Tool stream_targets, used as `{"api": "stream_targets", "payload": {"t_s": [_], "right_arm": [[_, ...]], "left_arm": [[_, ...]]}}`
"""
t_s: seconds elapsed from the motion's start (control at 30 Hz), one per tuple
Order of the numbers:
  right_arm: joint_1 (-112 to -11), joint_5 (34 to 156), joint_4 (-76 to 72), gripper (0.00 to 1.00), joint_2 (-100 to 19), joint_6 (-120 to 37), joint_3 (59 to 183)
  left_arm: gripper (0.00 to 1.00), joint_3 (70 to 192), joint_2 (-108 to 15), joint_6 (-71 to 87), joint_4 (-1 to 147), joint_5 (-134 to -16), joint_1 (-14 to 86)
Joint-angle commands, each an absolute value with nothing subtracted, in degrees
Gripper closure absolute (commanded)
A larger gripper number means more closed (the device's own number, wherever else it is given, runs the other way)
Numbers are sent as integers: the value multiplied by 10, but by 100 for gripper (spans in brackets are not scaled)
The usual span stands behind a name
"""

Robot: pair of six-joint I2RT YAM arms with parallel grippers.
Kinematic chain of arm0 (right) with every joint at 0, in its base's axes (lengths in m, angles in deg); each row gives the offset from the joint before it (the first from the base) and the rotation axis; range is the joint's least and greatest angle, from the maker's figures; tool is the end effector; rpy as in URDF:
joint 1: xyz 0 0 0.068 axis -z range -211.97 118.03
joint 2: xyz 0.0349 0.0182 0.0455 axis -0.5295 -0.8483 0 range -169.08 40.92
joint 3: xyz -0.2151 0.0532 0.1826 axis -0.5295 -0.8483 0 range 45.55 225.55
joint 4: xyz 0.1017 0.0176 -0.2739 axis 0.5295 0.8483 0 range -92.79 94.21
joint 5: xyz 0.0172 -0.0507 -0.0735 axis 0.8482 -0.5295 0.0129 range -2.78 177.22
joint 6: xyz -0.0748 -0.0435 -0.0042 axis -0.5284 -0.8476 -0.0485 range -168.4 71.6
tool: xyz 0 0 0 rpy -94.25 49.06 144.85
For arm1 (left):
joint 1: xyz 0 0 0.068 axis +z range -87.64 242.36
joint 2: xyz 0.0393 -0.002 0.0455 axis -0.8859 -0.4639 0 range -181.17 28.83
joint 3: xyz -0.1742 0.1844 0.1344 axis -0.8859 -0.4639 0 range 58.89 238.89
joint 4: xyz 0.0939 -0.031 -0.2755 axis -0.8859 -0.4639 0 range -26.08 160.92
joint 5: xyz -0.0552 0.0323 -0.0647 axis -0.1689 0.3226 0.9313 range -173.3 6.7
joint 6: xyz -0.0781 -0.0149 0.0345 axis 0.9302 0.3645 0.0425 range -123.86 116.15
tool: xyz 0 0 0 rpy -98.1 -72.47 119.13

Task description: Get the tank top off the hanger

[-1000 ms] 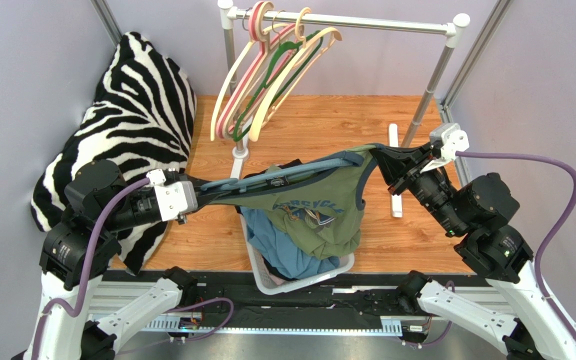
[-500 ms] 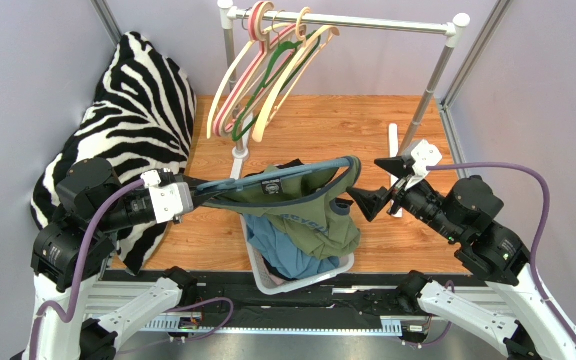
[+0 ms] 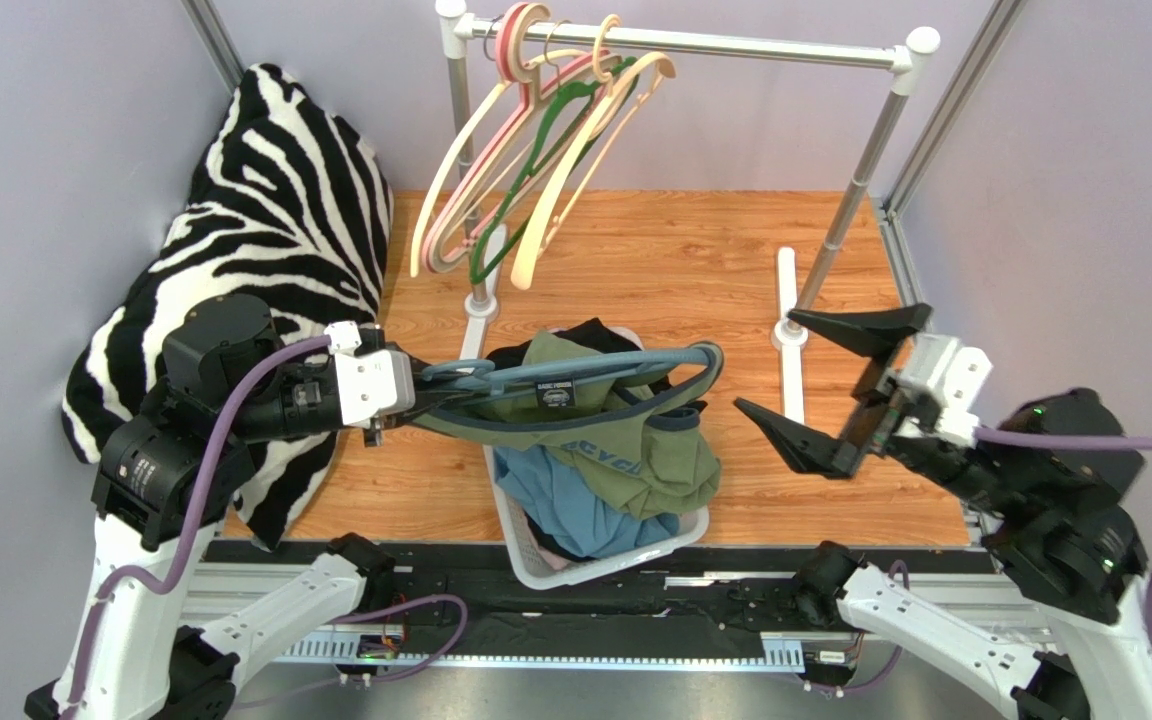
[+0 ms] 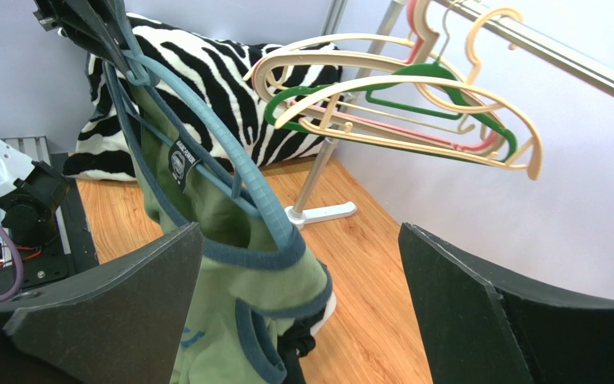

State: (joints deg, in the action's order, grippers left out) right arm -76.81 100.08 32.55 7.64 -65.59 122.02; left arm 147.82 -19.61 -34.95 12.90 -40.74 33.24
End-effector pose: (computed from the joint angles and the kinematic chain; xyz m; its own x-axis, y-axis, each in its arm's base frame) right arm 0.0560 0.0798 0.5209 0.3419 -0.0664 -0.9374 -0.7775 0.5403 -0.3218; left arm 0.0901 -0.1096 0.5090 0.2507 0.2958 -0.9218 0.9254 0.2064 0.3179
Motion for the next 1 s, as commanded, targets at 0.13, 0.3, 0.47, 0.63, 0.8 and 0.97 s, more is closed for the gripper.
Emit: {"api": "stream_targets", "payload": {"t_s": [0.13, 0.3, 0.47, 0.63, 0.8, 0.97], "right_arm": [[-768, 1018, 248, 0, 43, -660, 1099], [-768, 1008, 232, 0, 59, -648, 1065], [-768, 1015, 224, 16, 58, -644, 1074], [-768, 1012, 213, 86, 64, -637, 1073], [-768, 989, 216, 100, 80, -622, 1049], [-768, 945, 218, 100, 90, -612, 1005]], "left_arm": [[90, 1524, -180, -335, 148, -382, 334], [90, 1535, -176, -322, 144, -361, 334], [89, 1525, -169, -318, 144, -356, 334], [89, 1519, -162, -317, 144, -358, 338], [89, 1522, -158, -318, 144, -363, 341], [89, 1545, -162, -320, 145, -370, 342]]}}
